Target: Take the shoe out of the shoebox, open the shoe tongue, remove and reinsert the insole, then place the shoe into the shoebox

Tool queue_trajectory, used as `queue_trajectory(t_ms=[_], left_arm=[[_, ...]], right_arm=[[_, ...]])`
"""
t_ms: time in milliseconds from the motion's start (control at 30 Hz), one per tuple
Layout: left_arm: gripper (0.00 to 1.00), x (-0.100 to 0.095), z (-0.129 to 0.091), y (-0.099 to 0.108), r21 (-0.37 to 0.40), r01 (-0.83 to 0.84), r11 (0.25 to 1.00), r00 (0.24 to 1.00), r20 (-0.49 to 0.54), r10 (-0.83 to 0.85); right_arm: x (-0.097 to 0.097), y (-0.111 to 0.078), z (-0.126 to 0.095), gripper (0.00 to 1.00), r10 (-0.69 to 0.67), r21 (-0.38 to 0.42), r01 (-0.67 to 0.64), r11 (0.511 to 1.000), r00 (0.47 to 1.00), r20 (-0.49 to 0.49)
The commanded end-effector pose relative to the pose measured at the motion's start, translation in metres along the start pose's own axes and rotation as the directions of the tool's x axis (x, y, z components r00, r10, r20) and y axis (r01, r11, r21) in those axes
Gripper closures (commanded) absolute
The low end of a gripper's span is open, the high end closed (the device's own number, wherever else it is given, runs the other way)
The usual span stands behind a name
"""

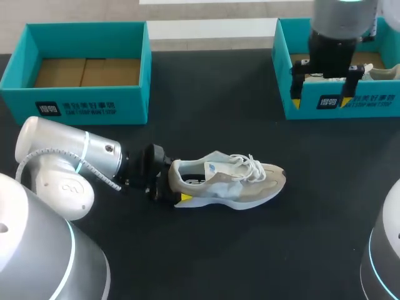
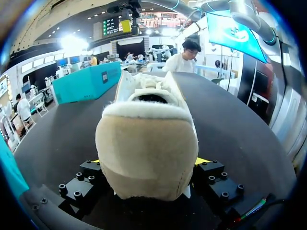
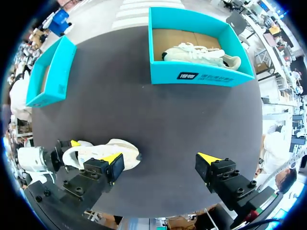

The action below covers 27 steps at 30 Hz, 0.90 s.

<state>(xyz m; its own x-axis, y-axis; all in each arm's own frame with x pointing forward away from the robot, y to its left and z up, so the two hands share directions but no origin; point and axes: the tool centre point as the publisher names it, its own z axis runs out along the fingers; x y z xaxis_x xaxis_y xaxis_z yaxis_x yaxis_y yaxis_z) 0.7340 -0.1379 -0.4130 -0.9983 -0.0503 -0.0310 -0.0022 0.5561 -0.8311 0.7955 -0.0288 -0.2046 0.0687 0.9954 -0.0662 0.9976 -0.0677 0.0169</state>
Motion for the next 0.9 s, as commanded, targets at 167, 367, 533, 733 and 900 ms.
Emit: queue_trajectory(t_ms=[167, 367, 533, 733, 900], left_arm=[[1.00, -0.003, 0.003, 0.004, -0.005, 0.000, 1.000, 1.000, 0.001, 0.000], [1.00, -0.003, 0.003, 0.004, -0.005, 0.000, 1.000, 1.000, 0.001, 0.000], [1.00, -0.003, 0.003, 0.004, -0.005, 0.000, 1.000, 1.000, 0.001, 0.000], [1.00, -0.003, 0.003, 0.004, -0.005, 0.000, 1.000, 1.000, 0.001, 0.000], [1.00, -0.003, 0.003, 0.004, -0.005, 0.000, 1.000, 1.000, 0.001, 0.000]], right_arm=[[0.000, 0.003, 0.001, 0.00, -0.001, 0.005, 0.001, 1.000, 1.000, -0.001], [0.010, -0.002, 0.000, 0.00, -0.018, 0.005, 0.018, 1.000, 0.999, 0.029], [0.064, -0.038, -0.004, 0.00, 0.003, -0.054, 0.002, 0.999, 0.995, 0.102], [0.131, -0.065, -0.003, 0.00, -0.014, -0.121, 0.028, 0.992, 0.993, 0.113], [0.176, -0.082, 0.008, 0.00, -0.030, -0.112, 0.042, 0.993, 0.994, 0.103]])
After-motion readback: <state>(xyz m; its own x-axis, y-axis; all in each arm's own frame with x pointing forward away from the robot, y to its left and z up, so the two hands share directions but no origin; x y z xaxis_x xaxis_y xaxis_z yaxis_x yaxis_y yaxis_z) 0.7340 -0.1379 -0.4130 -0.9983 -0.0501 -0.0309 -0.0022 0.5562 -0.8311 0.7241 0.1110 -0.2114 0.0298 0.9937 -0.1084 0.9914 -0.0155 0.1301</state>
